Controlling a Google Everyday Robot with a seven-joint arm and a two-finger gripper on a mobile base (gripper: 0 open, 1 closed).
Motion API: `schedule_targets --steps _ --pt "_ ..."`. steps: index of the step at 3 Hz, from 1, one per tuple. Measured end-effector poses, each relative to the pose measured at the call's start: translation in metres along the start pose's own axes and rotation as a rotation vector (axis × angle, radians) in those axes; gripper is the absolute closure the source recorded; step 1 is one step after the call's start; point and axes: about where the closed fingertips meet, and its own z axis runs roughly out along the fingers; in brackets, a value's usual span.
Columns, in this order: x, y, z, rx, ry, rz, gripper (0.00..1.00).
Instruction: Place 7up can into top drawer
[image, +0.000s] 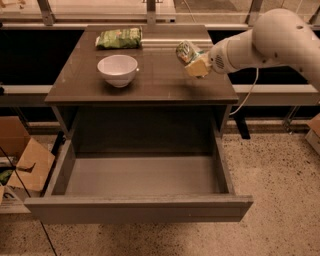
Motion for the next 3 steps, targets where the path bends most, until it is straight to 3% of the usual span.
schedule_targets --steps 1,2,3 --pt "0.009 0.028 -0.046 -0.094 -0.006 -0.094 1.0" --pt "0.034 0.067 -0.08 -0.223 0.025 -0.188 1.0" --pt "0.077 0.119 -0.089 -0.352 0.113 -0.219 1.0"
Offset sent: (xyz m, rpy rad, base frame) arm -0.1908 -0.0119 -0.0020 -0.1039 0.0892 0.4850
